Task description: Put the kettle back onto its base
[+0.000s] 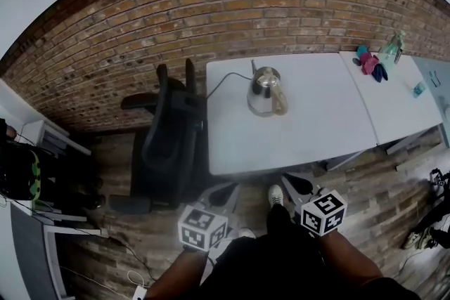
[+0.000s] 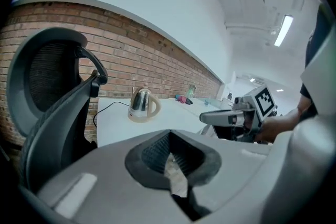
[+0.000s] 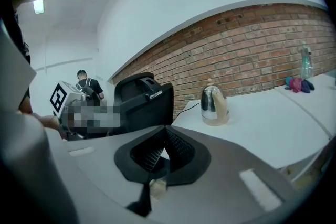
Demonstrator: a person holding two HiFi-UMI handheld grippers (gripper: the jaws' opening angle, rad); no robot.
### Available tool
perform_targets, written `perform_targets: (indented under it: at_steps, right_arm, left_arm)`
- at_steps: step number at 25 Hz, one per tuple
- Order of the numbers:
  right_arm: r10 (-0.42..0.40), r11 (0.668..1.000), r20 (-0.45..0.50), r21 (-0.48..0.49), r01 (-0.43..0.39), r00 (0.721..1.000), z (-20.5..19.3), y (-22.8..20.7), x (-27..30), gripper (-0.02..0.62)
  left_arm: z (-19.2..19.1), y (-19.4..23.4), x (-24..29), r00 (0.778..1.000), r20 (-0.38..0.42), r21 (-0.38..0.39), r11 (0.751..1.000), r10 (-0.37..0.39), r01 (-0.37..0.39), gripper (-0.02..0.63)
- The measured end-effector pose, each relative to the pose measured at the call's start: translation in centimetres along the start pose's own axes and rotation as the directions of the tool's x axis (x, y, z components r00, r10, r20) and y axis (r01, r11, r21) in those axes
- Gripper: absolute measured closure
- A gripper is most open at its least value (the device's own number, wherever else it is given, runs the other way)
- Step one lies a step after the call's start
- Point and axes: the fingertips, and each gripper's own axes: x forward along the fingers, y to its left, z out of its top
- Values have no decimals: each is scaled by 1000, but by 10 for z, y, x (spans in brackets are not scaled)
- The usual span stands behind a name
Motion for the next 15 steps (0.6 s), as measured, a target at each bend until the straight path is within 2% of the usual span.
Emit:
perform_targets:
  at_steps: [6,11,15]
  right_arm:
    - [2,1000,1,-30,-2,1000,-16,23,-25,569]
    - [0,999,13,-39,0,1000,-13,12,-47,569]
    - [3,999,26,-51,-2,1000,-7,0,-65,569]
  left_arm:
    - [-3,-25,-1,999,3,18,999,-48,48,606]
    - [4,-53,0,997,19,23,997,-73,73,604]
    - [9,-66,6,998,33,23,998,-50,50,606]
